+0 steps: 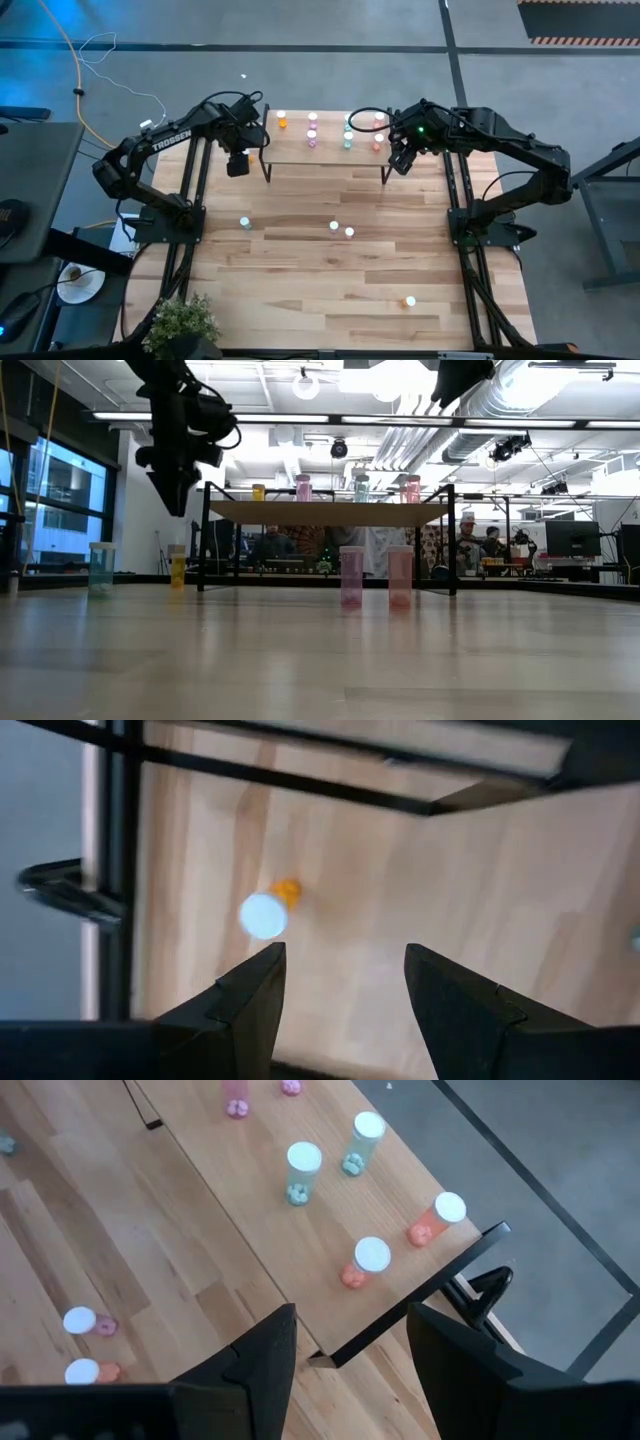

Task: Pick and place medicine bottles onto shelf by color
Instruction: Put the bottom orange pill bottle on the shelf aligned with the other orange pill bottle

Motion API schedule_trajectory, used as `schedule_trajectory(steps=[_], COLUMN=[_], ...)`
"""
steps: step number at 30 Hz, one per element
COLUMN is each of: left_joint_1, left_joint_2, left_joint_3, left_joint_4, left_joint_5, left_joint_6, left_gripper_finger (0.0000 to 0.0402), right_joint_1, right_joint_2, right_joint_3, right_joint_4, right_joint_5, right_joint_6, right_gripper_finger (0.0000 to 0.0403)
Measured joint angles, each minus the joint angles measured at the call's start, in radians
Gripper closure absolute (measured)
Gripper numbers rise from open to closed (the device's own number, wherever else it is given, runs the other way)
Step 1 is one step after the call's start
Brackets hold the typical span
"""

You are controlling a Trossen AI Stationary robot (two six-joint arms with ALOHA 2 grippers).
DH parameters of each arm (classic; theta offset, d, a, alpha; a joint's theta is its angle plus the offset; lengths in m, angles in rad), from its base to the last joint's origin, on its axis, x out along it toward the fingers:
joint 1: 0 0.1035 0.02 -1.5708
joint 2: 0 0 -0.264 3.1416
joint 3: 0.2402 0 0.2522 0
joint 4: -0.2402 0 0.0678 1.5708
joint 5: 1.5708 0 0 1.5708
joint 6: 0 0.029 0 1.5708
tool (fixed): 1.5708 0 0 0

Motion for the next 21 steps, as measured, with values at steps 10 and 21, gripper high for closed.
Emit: schedule_trajectory(steps=[10,21], left_joint_1=[-0.011,-0.047], left_joint_2=[-0.076,-0.269], left_joint_3=[0.000,0.000], left_joint_4=[-0.001,-0.040], left_joint_5=[0.055,0.062], left_joint_6=[-0.054,-0.188], left_gripper_finger=[0.0206,0.0206], right_joint_1=[0.000,0.000], right_joint_2=[0.000,0.000], right_joint_3=[0.000,0.000], right_joint_4=[-0.005,-0.009], right_joint_5=[0.000,0.000], right_joint_6=[0.000,0.022], right_gripper_finger=[0.0219,0.0219])
